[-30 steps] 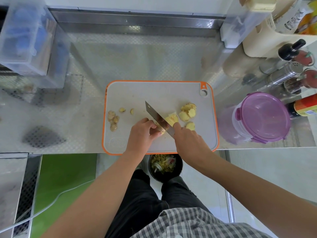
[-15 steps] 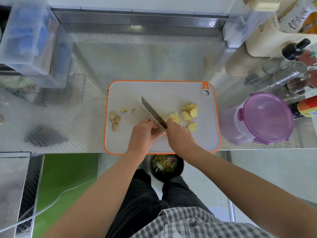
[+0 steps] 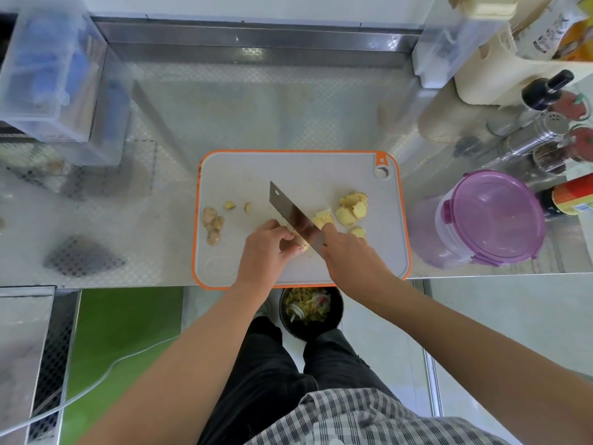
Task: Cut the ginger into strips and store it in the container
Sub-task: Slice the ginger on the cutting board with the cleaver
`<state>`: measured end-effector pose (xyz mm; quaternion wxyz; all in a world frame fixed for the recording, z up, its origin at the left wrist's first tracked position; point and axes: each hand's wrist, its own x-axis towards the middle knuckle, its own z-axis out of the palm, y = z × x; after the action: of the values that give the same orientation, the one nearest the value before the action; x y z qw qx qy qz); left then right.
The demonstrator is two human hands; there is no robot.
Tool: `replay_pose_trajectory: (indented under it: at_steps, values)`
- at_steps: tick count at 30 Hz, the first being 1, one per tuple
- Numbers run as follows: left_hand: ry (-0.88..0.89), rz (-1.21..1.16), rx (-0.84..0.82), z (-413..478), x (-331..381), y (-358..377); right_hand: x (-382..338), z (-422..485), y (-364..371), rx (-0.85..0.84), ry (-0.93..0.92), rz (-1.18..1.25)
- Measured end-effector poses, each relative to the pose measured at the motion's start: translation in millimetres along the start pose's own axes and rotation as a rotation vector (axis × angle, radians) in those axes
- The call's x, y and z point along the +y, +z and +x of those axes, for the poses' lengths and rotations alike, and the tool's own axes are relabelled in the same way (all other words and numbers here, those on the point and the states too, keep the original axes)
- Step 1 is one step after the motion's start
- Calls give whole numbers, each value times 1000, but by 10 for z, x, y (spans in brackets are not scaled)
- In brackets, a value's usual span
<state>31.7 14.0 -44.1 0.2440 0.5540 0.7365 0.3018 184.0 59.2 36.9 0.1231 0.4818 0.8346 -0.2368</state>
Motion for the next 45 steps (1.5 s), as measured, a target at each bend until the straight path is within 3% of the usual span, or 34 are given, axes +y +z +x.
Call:
replay_pose_trajectory:
  at_steps: [45]
  values:
    - [30, -13, -13, -5, -42, 12, -132, 149, 143, -27, 74, 5]
